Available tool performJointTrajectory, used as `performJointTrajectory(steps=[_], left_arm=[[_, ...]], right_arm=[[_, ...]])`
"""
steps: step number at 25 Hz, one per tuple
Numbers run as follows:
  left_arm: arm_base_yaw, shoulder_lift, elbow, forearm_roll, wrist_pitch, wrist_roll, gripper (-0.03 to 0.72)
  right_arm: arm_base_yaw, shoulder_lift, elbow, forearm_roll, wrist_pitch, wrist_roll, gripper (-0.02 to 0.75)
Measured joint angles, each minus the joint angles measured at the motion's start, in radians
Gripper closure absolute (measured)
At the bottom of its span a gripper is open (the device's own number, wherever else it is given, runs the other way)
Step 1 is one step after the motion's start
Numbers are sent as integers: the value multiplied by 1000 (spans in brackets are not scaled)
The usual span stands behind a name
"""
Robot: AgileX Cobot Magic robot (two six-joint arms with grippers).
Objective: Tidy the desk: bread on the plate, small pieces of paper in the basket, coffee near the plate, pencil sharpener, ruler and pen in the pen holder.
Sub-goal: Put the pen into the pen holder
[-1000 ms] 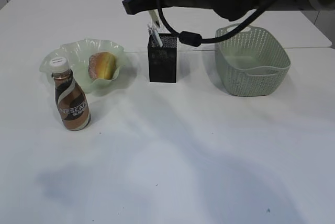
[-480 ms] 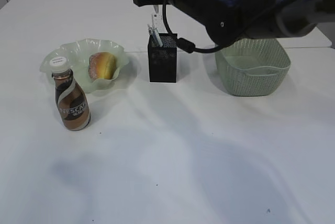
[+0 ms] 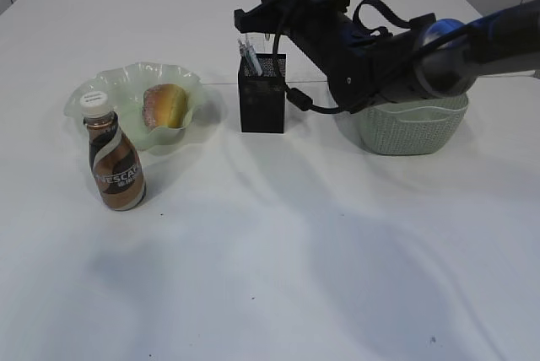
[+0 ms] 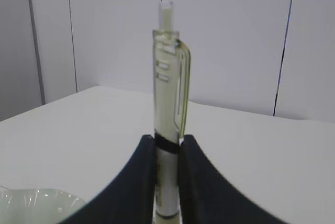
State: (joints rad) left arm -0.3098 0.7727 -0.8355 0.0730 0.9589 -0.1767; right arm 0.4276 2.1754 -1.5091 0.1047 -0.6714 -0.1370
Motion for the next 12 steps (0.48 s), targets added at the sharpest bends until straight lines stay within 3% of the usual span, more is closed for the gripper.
performJointTrajectory(steps=[12], left_arm=[[0, 0, 0, -6, -45, 0, 420]], right_arm=[[-4, 42, 0, 2, -46, 0, 635]])
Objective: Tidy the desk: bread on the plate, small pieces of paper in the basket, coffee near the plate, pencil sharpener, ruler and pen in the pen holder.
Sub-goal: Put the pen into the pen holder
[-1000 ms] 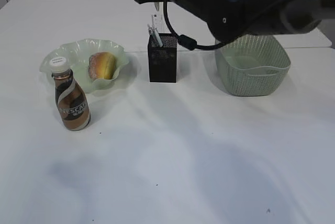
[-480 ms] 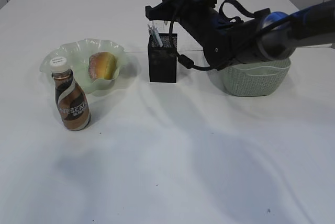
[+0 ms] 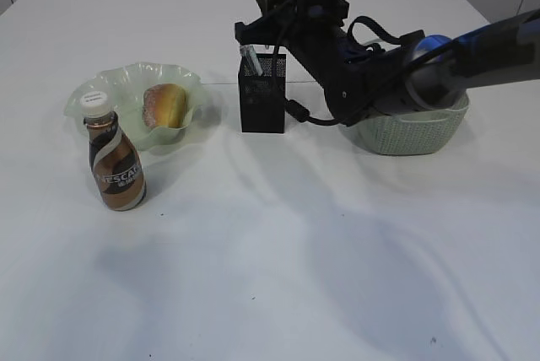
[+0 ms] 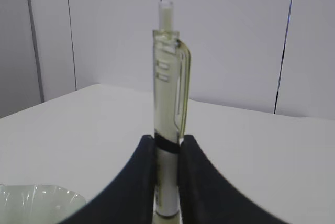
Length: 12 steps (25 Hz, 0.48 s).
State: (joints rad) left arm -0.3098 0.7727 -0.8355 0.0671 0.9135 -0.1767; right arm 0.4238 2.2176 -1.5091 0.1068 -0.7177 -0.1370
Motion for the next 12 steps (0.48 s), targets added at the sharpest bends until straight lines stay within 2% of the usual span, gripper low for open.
performJointTrajectory(steps=[8, 12], left_arm=[[0, 0, 0, -2, -7, 0, 421], [0, 0, 0, -4, -9, 0, 421]], right_arm=[[0, 79, -81, 2, -23, 0, 635], [0, 89, -119, 2, 44, -12, 635]])
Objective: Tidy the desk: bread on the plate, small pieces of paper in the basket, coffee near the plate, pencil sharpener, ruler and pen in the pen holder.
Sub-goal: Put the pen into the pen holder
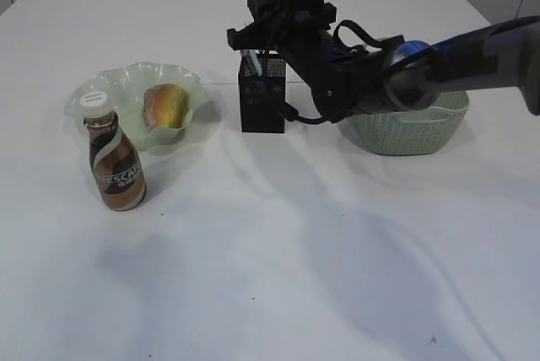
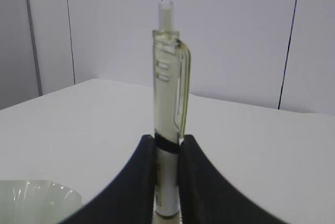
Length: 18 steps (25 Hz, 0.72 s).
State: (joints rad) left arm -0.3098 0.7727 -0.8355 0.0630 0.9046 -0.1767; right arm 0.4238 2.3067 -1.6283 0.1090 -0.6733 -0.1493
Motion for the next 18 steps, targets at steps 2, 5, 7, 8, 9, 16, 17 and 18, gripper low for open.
performJointTrajectory(steps=[2, 5, 7, 8, 9, 16, 17, 18], left_arm=[[0, 0, 0, 0, 0, 0, 421], [0, 0, 0, 0, 0, 0, 421], [0, 0, 0, 0, -4, 0, 421], [0, 0, 0, 0, -5, 0, 421], [0, 0, 0, 0, -8, 0, 421], [0, 0, 0, 0, -24, 0, 421], [0, 0, 0, 0, -26, 0, 421], [0, 0, 0, 0, -26, 0, 421]], right_arm=[[0, 0, -9, 0, 29, -27, 635], [-6, 0, -9, 0, 77, -38, 635], [-12, 0, -9, 0, 97, -41, 635], [-17, 0, -9, 0, 101, -41, 635], [-20, 0, -9, 2, 101, -41, 635], [-33, 23, -12, 16, 101, -45, 635], [-33, 38, -12, 16, 103, -45, 635], [-33, 45, -12, 16, 103, -45, 635]])
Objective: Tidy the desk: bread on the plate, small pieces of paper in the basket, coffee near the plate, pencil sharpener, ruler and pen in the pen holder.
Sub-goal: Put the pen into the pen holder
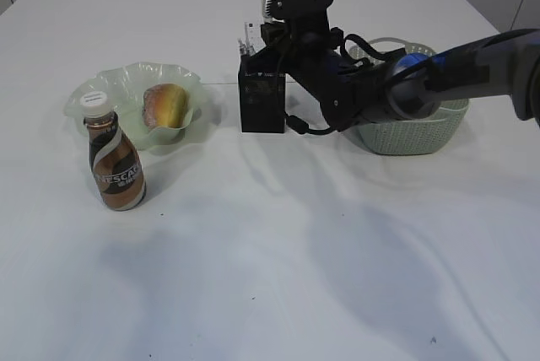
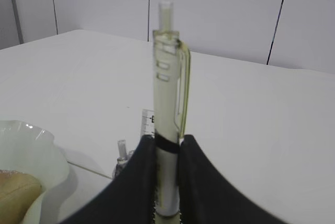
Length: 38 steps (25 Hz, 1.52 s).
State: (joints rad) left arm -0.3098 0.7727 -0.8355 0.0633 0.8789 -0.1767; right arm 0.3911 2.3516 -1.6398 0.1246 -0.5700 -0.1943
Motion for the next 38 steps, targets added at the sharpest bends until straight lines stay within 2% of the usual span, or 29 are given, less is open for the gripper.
performJointTrajectory(steps=[13, 26, 35, 37, 38], left_arm=[[0, 0, 0, 0, -18, 0, 421], [0, 0, 0, 0, -37, 0, 421], [0, 0, 0, 0, -40, 0, 421], [0, 0, 0, 0, -41, 0, 421], [0, 0, 0, 0, -41, 0, 421]], right_arm=[[0, 2, -2, -10, 0, 0, 633], [0, 2, -2, -18, 39, 17, 580], [0, 2, -2, -2, 93, 24, 469], [0, 2, -2, 1, 98, 26, 465], [0, -7, -2, 5, 147, 27, 459]])
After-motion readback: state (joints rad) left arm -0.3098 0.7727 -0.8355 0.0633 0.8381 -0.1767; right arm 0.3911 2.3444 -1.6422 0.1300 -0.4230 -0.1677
